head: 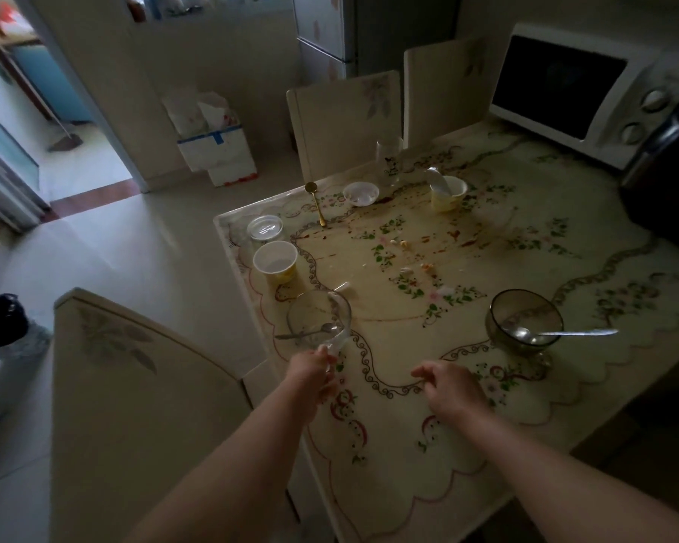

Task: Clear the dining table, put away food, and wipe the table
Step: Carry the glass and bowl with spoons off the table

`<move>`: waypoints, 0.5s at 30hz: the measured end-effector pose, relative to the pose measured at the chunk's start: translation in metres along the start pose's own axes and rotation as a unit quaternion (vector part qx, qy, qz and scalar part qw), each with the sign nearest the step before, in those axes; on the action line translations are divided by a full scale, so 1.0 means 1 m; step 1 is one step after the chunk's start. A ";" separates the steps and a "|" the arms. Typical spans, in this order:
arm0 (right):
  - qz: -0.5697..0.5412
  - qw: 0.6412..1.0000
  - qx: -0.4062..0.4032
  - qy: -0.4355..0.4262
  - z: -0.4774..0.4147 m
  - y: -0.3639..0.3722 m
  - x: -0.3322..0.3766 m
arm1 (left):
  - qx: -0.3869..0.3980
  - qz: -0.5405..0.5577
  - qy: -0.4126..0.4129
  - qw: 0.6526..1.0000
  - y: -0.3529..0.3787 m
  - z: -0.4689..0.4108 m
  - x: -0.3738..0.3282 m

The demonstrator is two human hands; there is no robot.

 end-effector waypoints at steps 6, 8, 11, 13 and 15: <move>-0.025 0.999 -0.030 0.021 0.010 -0.017 -0.013 | -0.013 0.034 0.043 0.998 0.016 0.007 -0.006; -0.040 0.998 -0.037 0.034 0.012 -0.025 -0.023 | 0.002 0.028 0.058 0.998 0.023 0.014 -0.012; -0.048 0.997 -0.040 0.054 0.016 -0.039 -0.039 | 0.008 -0.002 0.078 0.997 0.039 0.024 -0.025; -0.056 0.996 -0.035 0.068 0.020 -0.049 -0.051 | 0.012 -0.016 0.080 0.997 0.053 0.033 -0.031; -0.065 0.994 -0.036 0.082 0.025 -0.057 -0.064 | 0.017 -0.019 0.083 0.996 0.068 0.041 -0.034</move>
Point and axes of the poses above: each hand's wrist, its own z-axis away from the middle knuckle, its own y-axis out of the palm, x = y × z, the point moved 1 cm from there along -z, towards the middle knuckle, and after that the axes turned 7 degrees about -z, right-handed, at the moved point
